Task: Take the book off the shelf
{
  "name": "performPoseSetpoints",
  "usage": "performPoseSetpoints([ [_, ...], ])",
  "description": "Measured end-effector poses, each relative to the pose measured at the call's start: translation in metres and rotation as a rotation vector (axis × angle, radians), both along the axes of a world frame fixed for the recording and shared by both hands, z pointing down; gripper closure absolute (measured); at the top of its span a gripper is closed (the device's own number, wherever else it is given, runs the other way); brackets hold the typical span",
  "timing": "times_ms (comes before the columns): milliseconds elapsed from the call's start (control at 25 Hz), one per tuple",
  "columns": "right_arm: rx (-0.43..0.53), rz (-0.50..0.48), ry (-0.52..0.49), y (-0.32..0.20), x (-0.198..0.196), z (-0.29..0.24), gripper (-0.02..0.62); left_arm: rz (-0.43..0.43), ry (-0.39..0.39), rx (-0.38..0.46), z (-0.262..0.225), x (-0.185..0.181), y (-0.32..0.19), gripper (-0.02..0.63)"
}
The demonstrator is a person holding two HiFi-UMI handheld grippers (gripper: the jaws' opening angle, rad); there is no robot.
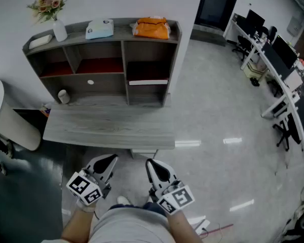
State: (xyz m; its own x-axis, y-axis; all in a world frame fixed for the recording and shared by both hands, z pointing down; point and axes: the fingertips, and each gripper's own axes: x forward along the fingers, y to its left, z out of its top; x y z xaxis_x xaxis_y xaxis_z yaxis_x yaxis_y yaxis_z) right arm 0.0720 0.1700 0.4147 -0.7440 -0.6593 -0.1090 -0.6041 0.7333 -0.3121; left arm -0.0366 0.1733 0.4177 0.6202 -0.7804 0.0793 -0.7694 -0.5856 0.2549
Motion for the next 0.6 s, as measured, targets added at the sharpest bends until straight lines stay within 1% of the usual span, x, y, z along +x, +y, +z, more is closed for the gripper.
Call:
performPoseSetpoints([
  [160, 0.0, -0.015, -0.019, -0.005, 0.018, 0.001, 0.58, 0.004, -0.002, -0.002, 0.002, 0.02, -0.004, 0.591],
  [400, -0.013, -0.042, -0.06, -0.015, 0.048, 0.001, 0.58, -0.012, -0.02, -0.007, 0.001, 0.051, -0.013, 0.591],
  [600, -0.057, -0.057, -0.118, -0.026, 0.079, 0.009, 0.58, -0.017, -0.043, -0.011, 0.003, 0.086, -0.02, 0.591],
])
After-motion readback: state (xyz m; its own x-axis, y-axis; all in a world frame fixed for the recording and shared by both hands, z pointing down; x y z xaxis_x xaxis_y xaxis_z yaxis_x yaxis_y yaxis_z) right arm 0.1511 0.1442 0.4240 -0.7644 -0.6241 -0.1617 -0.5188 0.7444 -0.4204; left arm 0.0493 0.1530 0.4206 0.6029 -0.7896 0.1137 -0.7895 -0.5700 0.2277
